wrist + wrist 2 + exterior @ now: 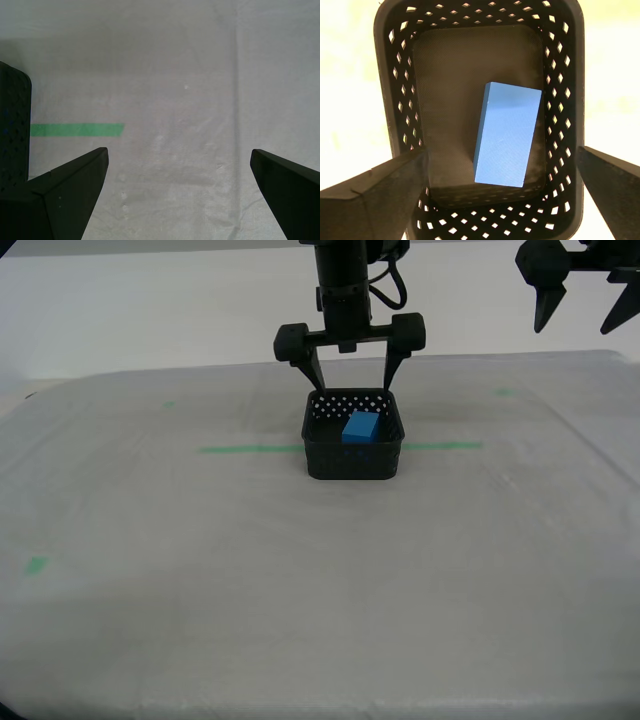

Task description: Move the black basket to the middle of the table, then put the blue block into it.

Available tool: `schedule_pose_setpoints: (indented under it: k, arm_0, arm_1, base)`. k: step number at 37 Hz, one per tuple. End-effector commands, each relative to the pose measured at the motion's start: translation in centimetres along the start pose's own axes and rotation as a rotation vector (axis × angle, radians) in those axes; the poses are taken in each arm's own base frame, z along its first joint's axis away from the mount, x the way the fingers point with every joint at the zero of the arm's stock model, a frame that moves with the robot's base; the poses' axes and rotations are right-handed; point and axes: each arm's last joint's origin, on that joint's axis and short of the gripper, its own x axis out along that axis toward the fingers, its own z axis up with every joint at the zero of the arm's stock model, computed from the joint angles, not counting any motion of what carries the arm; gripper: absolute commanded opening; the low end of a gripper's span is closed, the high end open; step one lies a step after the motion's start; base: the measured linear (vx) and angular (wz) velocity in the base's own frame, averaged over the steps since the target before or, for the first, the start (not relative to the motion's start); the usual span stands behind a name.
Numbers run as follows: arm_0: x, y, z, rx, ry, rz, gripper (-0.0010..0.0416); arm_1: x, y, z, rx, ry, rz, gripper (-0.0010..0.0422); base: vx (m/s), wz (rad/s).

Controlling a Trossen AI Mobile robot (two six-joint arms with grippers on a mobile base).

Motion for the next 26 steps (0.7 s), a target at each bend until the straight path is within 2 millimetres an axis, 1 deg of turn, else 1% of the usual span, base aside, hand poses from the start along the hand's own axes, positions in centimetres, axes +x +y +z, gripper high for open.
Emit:
schedule_pose_setpoints:
  k: [1,3,5,8,10,13,17,26]
  arm_0:
    - [0.0,0.0,0.0,0.000,-0.001,0.001,0.0399]
    - [0.0,0.0,0.0,0.000,-0.001,0.001,0.0398]
    - [0.0,0.0,0.0,0.000,-0.001,0.001,0.0399]
    - [0.0,0.0,0.0,0.000,-0.001,0.001,0.0398]
    - [0.0,0.0,0.0,0.000,-0.001,0.001,0.0399]
    - [0.0,0.0,0.0,0.000,-0.001,0.001,0.0399]
    - [0.0,0.0,0.0,0.000,-0.002,0.001,0.0398]
    - [0.0,0.0,0.0,0.000,-0.002,0.001,0.0399]
  arm_1:
    - [-0.1,-0.1,0.0,0.007,-0.001,0.000,0.0395]
    - [-0.2,-0.1,-0.1,0.010,-0.002,0.000,0.0407]
    - [-0.3,-0.2,-0.1,0.016,-0.003,-0.002,0.0397]
    - [-0.4,-0.3,-0.2,0.026,-0.004,-0.001,0.0405]
    - [-0.5,-0.3,-0.2,0.034,-0.005,0.000,0.0399]
    - [-0.9,-0.3,-0.2,0.052,-0.006,0.001,0.0402]
    - [-1.7,-0.1,-0.3,0.067,0.000,0.016,0.0403]
    - [-4.7,0.6,-0.4,0.076,-0.021,0.068,0.0401]
  base:
    - [0.000,0.000]
    - [0.000,0.000]
    - [0.000,0.000]
    - [0.000,0.000]
    - [0.000,0.000]
    - [0.000,0.000]
    - [0.000,0.000]
    - [0.000,0.000]
